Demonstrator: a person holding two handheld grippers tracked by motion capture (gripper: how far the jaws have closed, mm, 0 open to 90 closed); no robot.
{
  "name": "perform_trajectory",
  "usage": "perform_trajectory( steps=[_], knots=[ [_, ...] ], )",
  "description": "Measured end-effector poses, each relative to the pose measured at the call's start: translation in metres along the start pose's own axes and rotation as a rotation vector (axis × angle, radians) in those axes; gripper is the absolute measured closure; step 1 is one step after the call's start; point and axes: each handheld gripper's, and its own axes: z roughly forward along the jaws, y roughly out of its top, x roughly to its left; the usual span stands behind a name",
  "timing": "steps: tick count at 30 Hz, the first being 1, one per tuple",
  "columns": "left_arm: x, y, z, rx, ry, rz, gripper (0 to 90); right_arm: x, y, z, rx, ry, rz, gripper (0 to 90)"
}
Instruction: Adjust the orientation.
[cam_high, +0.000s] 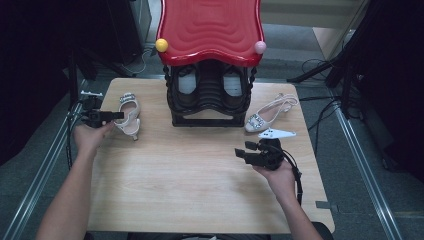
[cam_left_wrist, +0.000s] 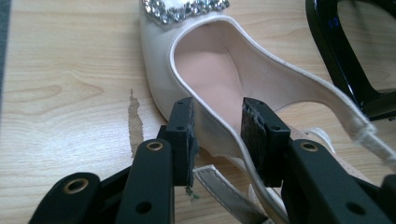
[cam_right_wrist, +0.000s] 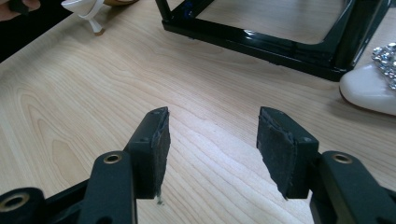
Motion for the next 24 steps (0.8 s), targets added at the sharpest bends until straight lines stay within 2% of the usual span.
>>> perform_trajectory(
  steps=[3, 7, 8, 9, 10, 11, 15, 17, 19, 21, 22, 24],
  knots=[
    [0.0011, -0.0011, 0.0026, -0.015, -0.018, -0.024, 66.7, -0.0003, -0.0020, -0.0028, 0.002, -0.010, 0.008, 45.4],
    [0.0043, -0.0036, 0.0025, -0.029, -0.023, -0.033, 71.3, -0.0001, -0.0035, -0.0037, -0.002, -0.013, 0.009, 45.4],
    [0.0055, -0.0044, 0.0025, -0.030, -0.020, -0.041, 74.0, -0.0003, -0.0040, -0.0040, -0.002, -0.017, 0.011, 45.4],
    [0.0075, -0.0062, 0.0027, -0.026, -0.011, -0.055, 82.5, -0.0010, -0.0044, -0.0049, -0.012, -0.021, 0.023, 45.4],
    [0.0075, -0.0062, 0.0027, -0.026, -0.011, -0.055, 83.6, -0.0010, -0.0044, -0.0049, -0.012, -0.021, 0.023, 45.4],
    [0.0091, -0.0070, 0.0025, -0.031, -0.019, -0.073, 84.3, -0.0016, -0.0049, -0.0051, -0.015, -0.021, 0.031, 45.4],
    [0.0081, -0.0065, 0.0018, -0.026, -0.008, -0.069, 85.6, -0.0015, -0.0066, -0.0034, 0.000, -0.029, 0.033, 45.4],
    [0.0084, -0.0066, 0.0020, -0.031, -0.015, -0.084, 86.0, -0.0012, -0.0067, -0.0033, 0.001, -0.029, 0.035, 45.4],
    [0.0083, -0.0067, 0.0024, -0.034, -0.032, -0.108, 86.7, -0.0016, -0.0065, -0.0029, -0.001, -0.028, 0.033, 45.4],
    [0.0082, -0.0055, 0.0001, -0.038, -0.091, -0.127, 86.8, -0.0023, -0.0066, -0.0028, 0.001, -0.029, 0.032, 45.4],
    [0.0082, -0.0055, 0.0001, -0.038, -0.091, -0.127, 86.8, -0.0026, -0.0065, -0.0028, 0.001, -0.028, 0.033, 45.4],
    [0.0054, -0.0036, -0.0021, -0.033, -0.124, -0.130, 86.9, -0.0029, -0.0064, -0.0028, 0.000, -0.029, 0.035, 45.4]
  ],
)
